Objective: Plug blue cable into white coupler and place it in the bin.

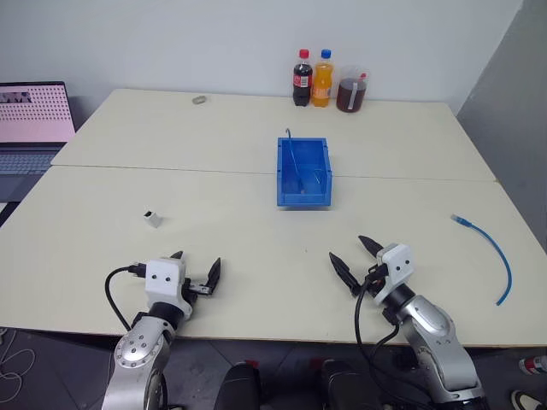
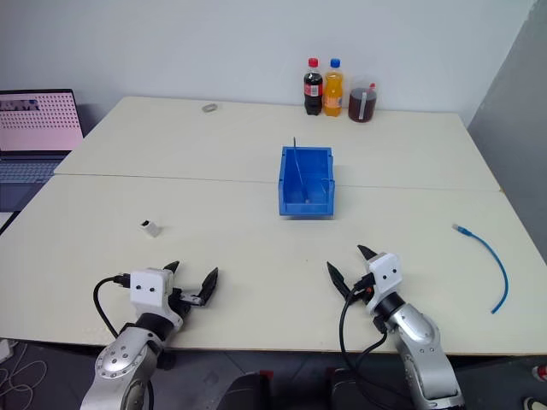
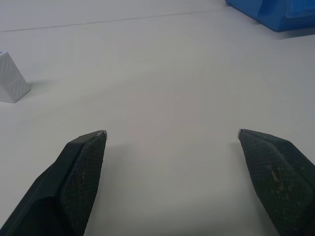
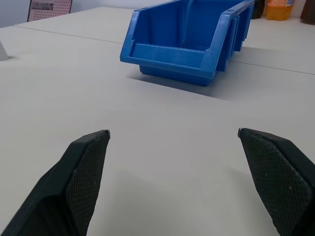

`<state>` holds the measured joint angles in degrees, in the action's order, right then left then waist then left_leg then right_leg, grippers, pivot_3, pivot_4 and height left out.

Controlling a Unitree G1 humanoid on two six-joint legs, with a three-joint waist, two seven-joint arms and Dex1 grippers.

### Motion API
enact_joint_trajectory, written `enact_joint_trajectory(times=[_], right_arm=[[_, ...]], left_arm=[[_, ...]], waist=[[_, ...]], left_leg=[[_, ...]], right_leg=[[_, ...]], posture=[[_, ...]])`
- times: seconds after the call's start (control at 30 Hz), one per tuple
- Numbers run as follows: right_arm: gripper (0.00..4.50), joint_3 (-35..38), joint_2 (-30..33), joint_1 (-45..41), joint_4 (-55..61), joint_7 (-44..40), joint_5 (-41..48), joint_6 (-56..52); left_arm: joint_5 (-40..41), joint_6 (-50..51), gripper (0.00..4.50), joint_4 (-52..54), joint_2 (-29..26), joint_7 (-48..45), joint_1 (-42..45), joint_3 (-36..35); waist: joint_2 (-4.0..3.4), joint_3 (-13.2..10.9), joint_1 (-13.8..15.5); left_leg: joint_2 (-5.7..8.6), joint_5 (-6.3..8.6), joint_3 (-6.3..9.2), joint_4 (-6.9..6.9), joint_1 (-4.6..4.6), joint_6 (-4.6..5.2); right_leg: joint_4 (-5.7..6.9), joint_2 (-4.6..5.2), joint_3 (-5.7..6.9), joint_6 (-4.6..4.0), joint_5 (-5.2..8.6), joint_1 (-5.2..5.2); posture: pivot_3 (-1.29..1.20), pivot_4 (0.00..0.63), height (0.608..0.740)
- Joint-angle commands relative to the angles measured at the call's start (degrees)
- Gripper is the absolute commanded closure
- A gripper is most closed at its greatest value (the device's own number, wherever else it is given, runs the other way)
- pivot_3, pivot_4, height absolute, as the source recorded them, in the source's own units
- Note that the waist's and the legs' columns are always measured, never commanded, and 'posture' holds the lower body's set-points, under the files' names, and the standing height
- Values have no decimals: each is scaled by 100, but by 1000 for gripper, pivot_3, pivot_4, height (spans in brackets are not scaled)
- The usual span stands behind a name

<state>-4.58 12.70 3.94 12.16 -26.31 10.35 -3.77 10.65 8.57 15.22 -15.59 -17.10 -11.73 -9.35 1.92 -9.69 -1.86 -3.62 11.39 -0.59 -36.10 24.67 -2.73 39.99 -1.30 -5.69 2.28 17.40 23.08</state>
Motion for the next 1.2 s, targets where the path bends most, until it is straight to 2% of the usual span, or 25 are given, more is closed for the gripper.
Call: enact_joint_trajectory(times=[0.03, 0.2, 0.53, 0.7, 0.8, 1.0, 1.2], right_arm=[[59, 35, 31, -27, 56, -61, 79, 78], [59, 34, 44, -22, 65, -64, 75, 69], [59, -9, 38, 0, 81, -66, 52, 69], [59, -17, 33, 16, 89, -50, 30, 82], [59, -3, 29, 4, 78, -38, 27, 97], [59, 216, 114, 38, 335, 28, 117, 49], [59, 1127, 513, 122, 898, 186, 520, -349]], left_arm=[[-23, 8, 0, 259, -91, -30, 28, 2], [-141, 98, 0, 279, -165, -7, -7, 70], [-38, -433, 0, 210, -297, -515, -182, 112], [653, -382, 0, 283, -498, -1273, -270, -13], [625, -565, 0, 238, -699, -1550, -235, 49], [856, -375, 0, 290, -902, -1990, 245, 259], [1286, 511, 0, 575, -1019, -2454, 1126, 874]], waist=[[0, 0, 0], [0, 0, -1], [0, 1, -1], [-1, 1, -4], [-1, 1, -3], [0, 1, 0], [1, 3, 19]], left_leg=[[0, 0, 0, 0, 0, 0], [0, 0, 1, 0, 0, 0], [0, 0, 1, 0, 0, 0], [-1, 0, 0, 0, 0, 0], [-1, 0, 1, 0, 0, 0], [0, 0, 0, 0, 0, 0], [6, 0, 0, -5, 0, 0]], right_leg=[[0, 0, 0, 0, 0, 0], [0, 0, 0, 0, 0, 0], [0, 0, 1, 0, 0, 0], [0, 0, 1, 0, 0, 0], [0, 0, 1, 0, 0, 1], [0, 0, 1, 0, 0, 0], [-1, 5, 3, 2, -1, -8]], posture=[[0, 150, 740], [0, 150, 740], [0, 150, 740], [0, 150, 740], [0, 150, 740], [0, 150, 740], [0, 150, 740]])
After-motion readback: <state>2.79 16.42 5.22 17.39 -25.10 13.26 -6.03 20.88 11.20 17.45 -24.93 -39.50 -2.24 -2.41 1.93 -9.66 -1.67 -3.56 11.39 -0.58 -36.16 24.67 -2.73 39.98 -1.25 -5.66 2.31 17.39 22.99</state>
